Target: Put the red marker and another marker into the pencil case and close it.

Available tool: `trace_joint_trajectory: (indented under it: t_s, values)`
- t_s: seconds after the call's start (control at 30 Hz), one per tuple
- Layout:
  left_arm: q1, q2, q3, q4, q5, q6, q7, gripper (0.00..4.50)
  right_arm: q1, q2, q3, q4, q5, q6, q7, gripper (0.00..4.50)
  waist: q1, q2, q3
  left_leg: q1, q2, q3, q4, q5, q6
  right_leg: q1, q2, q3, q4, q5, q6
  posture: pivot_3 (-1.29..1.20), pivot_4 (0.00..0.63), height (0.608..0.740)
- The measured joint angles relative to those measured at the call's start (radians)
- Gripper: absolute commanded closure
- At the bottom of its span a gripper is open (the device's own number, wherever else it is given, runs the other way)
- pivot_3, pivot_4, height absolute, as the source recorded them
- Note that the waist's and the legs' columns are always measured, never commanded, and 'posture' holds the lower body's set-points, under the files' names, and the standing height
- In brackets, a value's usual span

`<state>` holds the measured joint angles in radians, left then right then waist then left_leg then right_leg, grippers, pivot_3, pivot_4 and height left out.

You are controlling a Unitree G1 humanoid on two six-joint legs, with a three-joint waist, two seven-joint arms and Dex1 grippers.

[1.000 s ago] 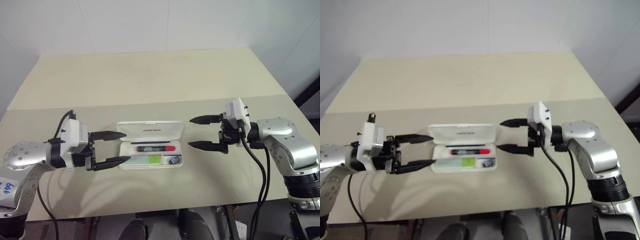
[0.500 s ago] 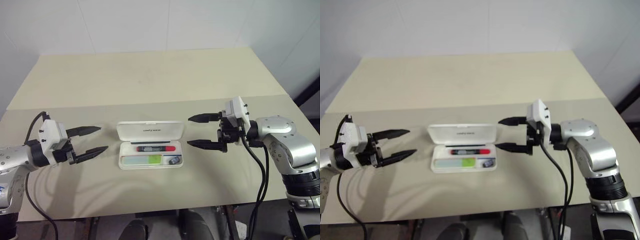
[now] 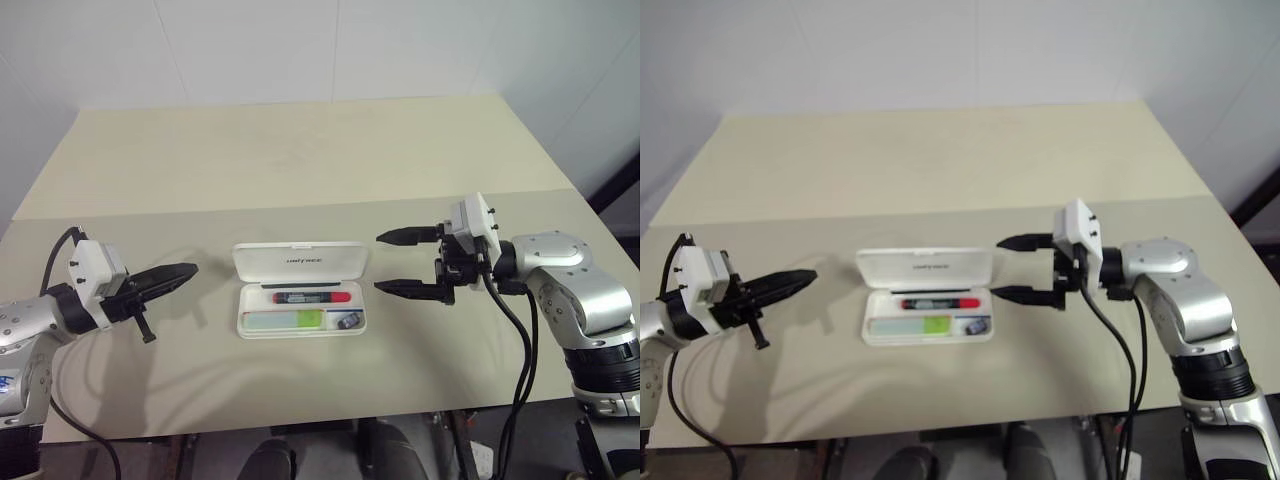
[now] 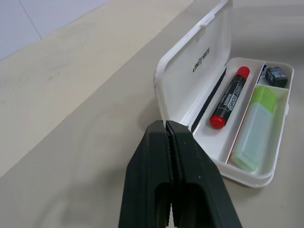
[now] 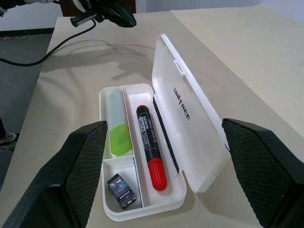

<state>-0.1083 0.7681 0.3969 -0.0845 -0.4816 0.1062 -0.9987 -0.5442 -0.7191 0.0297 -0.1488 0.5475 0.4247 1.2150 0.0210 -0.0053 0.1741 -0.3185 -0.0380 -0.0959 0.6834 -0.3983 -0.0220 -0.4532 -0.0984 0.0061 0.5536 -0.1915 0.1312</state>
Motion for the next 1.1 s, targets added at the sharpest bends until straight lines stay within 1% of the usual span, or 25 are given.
trace_joint_trajectory:
  t_s: [0.13,0.33,0.57,0.73,1.1]
  values:
    - [-0.091,-0.03,-0.022,0.072,0.05,-0.024,0.092,4.49,0.0,0.0,0.0,0.002,0.0,-0.007,0.0,0.41,0.0,0.0,0.0,0.0,0.0,0.0,0.0,0.0,-0.001,0.0,0.0,0.0,0.001,0.0,0.0,0.0,0.15,0.74]
    - [-0.155,-0.068,-0.129,0.101,0.061,0.017,0.111,4.49,0.0,0.001,0.001,0.003,-0.001,-0.009,-0.003,0.41,-0.001,0.0,0.0,-0.002,0.0,0.001,0.0,0.0,-0.001,-0.003,0.0,0.0,0.001,0.0,0.0,0.0,0.15,0.74]
    - [-0.246,-0.074,-0.218,0.13,0.056,0.07,0.042,4.49,0.005,0.003,0.001,0.001,0.0,-0.01,-0.012,0.41,-0.001,0.0,0.0,-0.003,0.0,0.004,0.0,0.001,-0.001,-0.007,0.0,0.0,0.003,0.001,-0.001,0.0,0.15,0.74]
    - [-0.281,-0.081,-0.241,0.154,0.056,0.083,0.014,4.49,0.013,0.007,0.001,-0.004,0.0,-0.01,-0.029,0.41,-0.002,0.0,0.0,-0.003,0.0,0.005,0.0,0.0,-0.001,-0.007,-0.001,0.0,0.003,0.001,-0.001,0.0,0.15,0.74]
    - [-0.287,-0.088,-0.26,0.174,0.054,0.083,-0.062,4.49,0.029,0.009,0.001,-0.019,0.0,-0.01,-0.052,0.41,-0.001,0.0,0.0,-0.003,0.0,0.006,0.0,0.0,-0.001,-0.007,-0.001,0.0,0.003,0.001,-0.001,0.0,0.15,0.74]
